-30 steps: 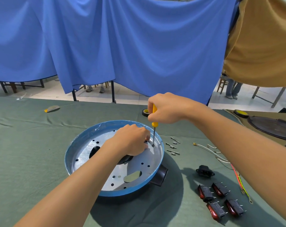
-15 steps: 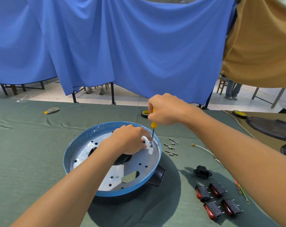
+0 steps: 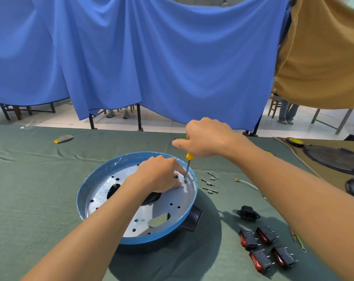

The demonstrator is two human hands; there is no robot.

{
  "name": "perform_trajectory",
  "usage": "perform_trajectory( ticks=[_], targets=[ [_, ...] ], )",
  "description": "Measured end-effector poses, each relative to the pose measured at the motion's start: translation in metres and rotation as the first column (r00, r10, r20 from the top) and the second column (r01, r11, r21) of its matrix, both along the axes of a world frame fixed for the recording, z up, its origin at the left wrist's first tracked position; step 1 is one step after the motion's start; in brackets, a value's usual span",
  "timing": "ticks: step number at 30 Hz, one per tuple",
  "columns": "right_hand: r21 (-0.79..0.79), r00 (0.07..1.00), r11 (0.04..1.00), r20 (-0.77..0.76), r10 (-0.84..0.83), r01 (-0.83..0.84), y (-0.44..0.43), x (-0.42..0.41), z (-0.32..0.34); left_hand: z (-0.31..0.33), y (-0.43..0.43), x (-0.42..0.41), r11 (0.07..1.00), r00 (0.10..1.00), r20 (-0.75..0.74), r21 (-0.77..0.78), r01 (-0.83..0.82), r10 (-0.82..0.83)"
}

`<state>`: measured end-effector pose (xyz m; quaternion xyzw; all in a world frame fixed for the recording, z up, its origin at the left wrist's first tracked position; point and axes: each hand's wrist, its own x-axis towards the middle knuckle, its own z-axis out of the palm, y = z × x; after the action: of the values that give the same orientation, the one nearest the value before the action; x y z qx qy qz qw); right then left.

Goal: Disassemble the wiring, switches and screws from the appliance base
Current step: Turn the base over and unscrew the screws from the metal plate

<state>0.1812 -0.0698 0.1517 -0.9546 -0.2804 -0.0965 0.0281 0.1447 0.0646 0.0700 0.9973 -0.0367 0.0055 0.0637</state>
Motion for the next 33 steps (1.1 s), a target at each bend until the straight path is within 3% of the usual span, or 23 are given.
perform_trajectory(
  ticks=[7,11,15,20,25,33],
  targets=[
    [0.047,0.981,0.99,-0.133,0.138,-0.133,-0.006,-0.004,0.005,-0.003,-0.013,0.002,0.998,0.996,0.075,-0.019,-0.055,0.056],
    [0.103,0.976,0.98,-0.115,0.183,-0.171,-0.016,-0.008,0.006,-0.003,-0.023,0.002,0.994,0.991,0.087,0.013,-0.104,0.103],
    [0.326,0.992,0.939,-0.037,0.124,-0.105,-0.049,-0.012,0.001,-0.002,-0.031,0.001,0.987,0.986,0.1,0.081,-0.141,0.133],
    [0.61,0.998,0.792,-0.055,0.038,0.004,-0.09,-0.016,-0.019,-0.003,-0.033,-0.001,0.981,0.984,0.146,0.149,-0.123,0.101],
    [0.642,0.998,0.765,-0.055,-0.018,0.049,-0.1,-0.011,-0.025,-0.003,-0.032,-0.004,0.958,0.973,0.229,0.268,-0.097,0.034],
    [0.683,1.0,0.73,-0.019,-0.022,0.029,-0.106,-0.011,-0.023,-0.007,-0.032,0.0,0.953,0.981,0.181,0.302,0.012,-0.07]
  ],
)
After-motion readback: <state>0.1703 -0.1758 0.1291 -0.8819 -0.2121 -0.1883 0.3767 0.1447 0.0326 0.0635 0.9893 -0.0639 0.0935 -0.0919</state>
